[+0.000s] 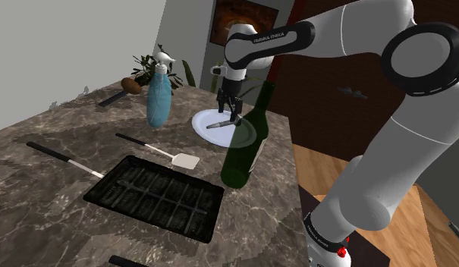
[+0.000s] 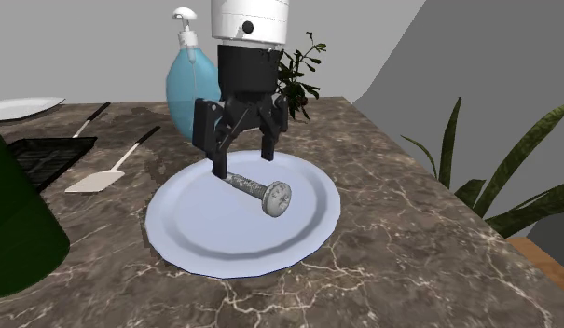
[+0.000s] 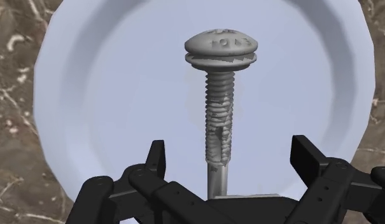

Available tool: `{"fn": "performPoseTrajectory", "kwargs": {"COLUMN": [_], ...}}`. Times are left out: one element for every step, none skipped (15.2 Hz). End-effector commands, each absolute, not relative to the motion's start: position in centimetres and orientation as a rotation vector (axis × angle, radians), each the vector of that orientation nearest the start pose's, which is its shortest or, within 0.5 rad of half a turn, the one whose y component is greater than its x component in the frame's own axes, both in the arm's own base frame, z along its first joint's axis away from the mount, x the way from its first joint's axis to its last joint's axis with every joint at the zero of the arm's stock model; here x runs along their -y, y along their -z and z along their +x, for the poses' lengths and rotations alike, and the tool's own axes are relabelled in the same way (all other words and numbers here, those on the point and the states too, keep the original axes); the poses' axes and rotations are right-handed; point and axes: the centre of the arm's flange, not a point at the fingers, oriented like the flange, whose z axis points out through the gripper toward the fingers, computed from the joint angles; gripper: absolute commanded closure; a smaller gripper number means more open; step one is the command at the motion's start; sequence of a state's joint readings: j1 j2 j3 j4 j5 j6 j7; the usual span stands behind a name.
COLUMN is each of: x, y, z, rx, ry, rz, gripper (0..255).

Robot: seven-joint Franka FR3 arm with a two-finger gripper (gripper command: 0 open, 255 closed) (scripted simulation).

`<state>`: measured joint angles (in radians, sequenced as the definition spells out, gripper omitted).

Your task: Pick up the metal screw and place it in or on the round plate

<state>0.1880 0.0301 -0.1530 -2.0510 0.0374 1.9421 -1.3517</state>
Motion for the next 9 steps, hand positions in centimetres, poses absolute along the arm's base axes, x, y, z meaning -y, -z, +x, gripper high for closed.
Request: {"fn": "performPoseTrajectory", "kwargs": {"x": [-2.0,-2.0,-2.0,-2.0,-2.0,-2.0,-2.0,-2.0,-2.0], "y": [-43.7,-44.7,-44.7,-44.7,-44.7,-44.7,-44.7,-44.7,-44.7], "z": [54.2,54.3,54.3,54.3,54.3,54.3,54.3,54.3,54.3], "rx": [1.918,1.918,1.918,1.918,1.918,1.918,1.918,1.918,1.918], "ry": [-0.14,-0.14,-0.14,-0.14,-0.14,-0.14,-0.14,-0.14,-0.14], "rz": [-2.346,-2.346,-2.346,-2.346,-2.346,-2.346,-2.346,-2.346,-2.346], "gripper": [0,0,0,0,0,0,0,0,0]}}
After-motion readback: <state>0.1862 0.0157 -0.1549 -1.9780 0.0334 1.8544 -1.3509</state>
